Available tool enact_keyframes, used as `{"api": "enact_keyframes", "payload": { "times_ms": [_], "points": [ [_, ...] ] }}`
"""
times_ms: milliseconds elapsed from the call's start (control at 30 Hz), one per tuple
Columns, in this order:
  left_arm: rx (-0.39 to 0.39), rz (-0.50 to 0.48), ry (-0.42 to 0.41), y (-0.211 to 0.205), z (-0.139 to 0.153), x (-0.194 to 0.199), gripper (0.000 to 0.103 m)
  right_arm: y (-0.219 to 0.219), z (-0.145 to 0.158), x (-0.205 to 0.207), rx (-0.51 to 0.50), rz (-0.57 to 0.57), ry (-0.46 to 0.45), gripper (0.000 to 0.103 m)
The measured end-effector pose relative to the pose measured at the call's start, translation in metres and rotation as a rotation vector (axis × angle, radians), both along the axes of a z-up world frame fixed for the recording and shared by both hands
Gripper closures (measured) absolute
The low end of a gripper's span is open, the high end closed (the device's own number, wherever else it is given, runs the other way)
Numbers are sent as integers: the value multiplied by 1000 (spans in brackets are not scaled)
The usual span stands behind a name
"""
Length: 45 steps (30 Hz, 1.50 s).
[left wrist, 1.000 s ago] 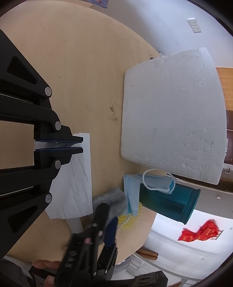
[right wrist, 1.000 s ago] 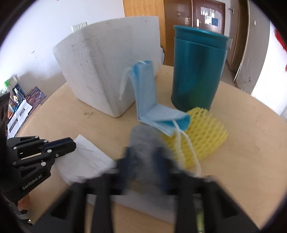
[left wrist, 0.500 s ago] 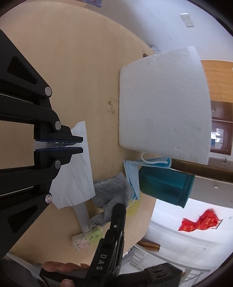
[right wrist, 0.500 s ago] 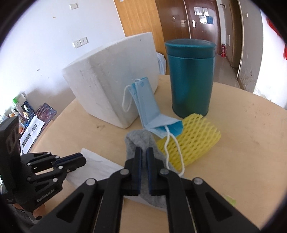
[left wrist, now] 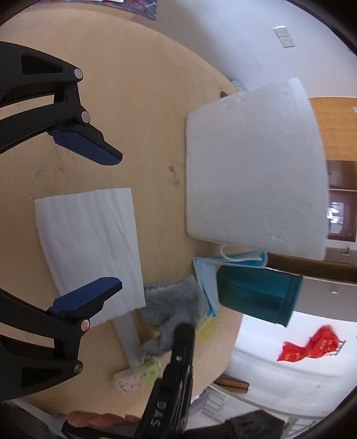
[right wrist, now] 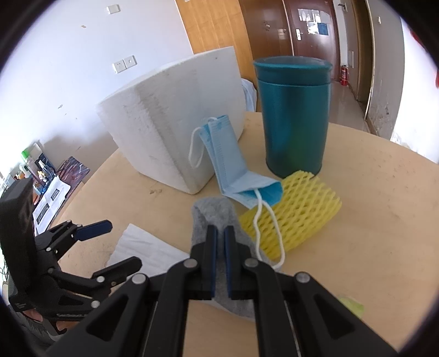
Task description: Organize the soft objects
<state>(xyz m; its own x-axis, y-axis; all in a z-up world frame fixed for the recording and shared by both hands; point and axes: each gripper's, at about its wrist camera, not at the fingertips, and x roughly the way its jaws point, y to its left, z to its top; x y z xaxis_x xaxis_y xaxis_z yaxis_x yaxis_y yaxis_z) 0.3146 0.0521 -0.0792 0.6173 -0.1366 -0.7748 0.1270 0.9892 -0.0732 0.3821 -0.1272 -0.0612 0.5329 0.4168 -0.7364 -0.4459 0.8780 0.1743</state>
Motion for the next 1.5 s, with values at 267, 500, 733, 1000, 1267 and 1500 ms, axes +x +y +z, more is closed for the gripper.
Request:
{"api": "enact_keyframes", "payload": {
  "times_ms": [267, 500, 733, 1000, 1267, 1500],
  "points": [
    [35, 5, 73, -6, -16, 19, 19, 1, 0, -1, 2, 9, 2, 95],
    [64, -14, 61, -15, -18, 20, 59, 0, 1, -1, 6, 7, 0, 95],
    [18, -37, 22, -14, -8, 9, 92, -1, 7, -4, 23, 9, -14, 95],
    [-19, -5, -79, -3, 29, -14, 92, 1, 27, -22, 69, 39, -58, 95],
    [-34, 17, -133, 2, 55, -37, 92, 2, 51, -49, 103, 51, -117, 95],
    [-39, 10, -177, 0, 68, -62, 92, -2, 62, -78, 108, 42, -152, 95]
  ]
}}
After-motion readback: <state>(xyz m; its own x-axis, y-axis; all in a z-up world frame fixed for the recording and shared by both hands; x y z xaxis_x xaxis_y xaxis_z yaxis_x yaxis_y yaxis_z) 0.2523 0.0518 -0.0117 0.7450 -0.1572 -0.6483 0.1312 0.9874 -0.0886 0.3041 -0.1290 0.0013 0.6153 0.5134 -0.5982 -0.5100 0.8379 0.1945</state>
